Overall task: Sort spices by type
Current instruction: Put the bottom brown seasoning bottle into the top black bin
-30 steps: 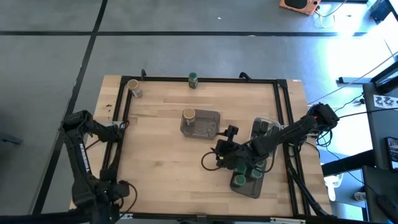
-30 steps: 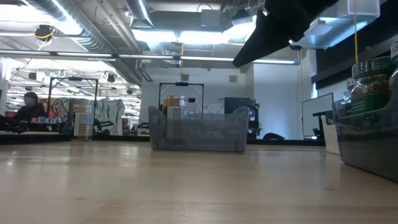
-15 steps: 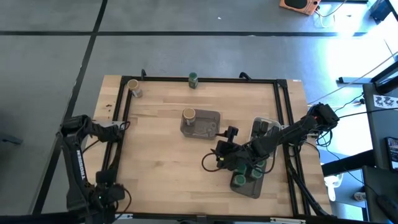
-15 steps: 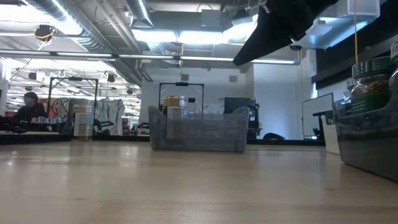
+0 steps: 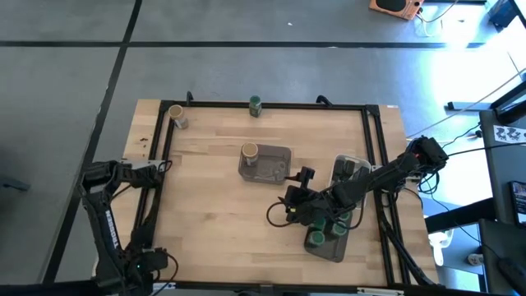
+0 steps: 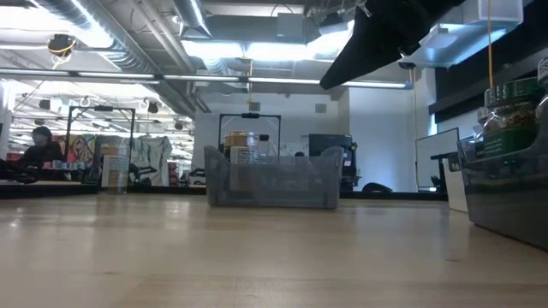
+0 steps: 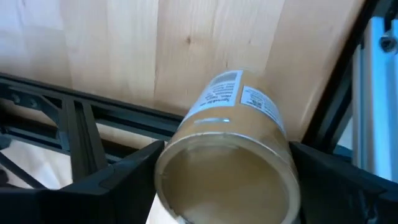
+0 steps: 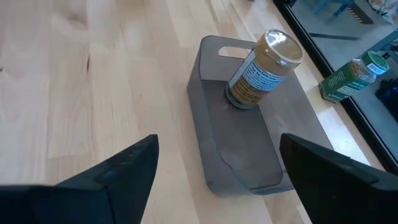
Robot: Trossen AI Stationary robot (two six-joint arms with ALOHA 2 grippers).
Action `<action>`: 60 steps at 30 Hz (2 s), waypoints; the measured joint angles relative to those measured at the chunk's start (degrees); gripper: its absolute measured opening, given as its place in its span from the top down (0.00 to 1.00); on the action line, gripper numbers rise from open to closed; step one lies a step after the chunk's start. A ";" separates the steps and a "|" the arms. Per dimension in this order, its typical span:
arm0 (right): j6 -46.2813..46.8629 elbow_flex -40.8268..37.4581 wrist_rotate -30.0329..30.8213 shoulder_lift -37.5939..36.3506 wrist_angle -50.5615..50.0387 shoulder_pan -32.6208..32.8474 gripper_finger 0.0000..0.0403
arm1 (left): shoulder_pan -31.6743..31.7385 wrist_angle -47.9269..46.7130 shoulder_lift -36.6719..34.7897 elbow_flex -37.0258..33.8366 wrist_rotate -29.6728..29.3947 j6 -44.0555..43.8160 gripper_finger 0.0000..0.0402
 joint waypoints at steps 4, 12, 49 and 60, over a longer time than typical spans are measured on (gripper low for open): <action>0.01 0.00 -0.01 0.00 0.02 0.00 0.17 | 0.02 1.83 0.02 -1.87 0.30 -1.43 0.18; -0.02 0.02 -2.10 0.00 0.03 0.00 0.17 | 1.02 4.86 -0.18 -4.66 1.49 -4.10 0.30; 9.77 0.07 -6.60 0.00 0.63 5.70 0.17 | 50.04 -5.01 -0.02 20.80 -34.87 64.55 0.31; 12.01 0.04 -9.00 0.00 -3.13 5.70 0.17 | 62.05 2.16 0.07 20.39 -30.08 76.27 0.30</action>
